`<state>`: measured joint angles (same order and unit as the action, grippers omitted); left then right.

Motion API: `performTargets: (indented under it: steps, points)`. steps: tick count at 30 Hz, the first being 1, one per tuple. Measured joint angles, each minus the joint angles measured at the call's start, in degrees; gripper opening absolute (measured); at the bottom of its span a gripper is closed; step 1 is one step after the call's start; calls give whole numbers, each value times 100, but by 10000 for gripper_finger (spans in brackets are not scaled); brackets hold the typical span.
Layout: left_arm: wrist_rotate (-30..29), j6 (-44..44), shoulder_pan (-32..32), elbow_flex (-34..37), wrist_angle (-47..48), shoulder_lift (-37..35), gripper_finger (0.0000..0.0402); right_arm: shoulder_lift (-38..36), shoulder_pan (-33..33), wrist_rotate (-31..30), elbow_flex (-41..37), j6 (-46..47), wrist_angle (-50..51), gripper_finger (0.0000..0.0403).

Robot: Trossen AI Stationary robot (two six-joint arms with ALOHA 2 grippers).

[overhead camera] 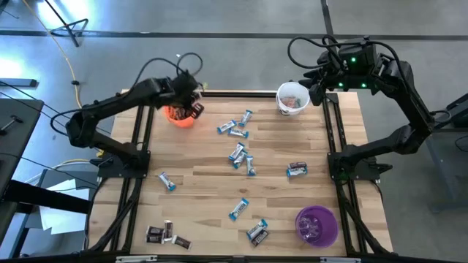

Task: Sort candy
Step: Put the brown chocolate into the orange bucket

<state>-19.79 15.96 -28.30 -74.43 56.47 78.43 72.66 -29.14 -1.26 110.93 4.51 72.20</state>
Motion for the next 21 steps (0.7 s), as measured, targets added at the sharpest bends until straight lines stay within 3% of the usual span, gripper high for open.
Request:
performTargets:
  steps: [7,11,21]
  points:
    - [772,-215,-1044,5,32,0,33,0,0,0,-2,0,-1,149]
    - [877,-108,-1416,123,157,4,33,0,0,0,-2,-1,1,149]
    - [1281,748,-1787,617,218,4,33,1,-1,0,-1,-1,0,149]
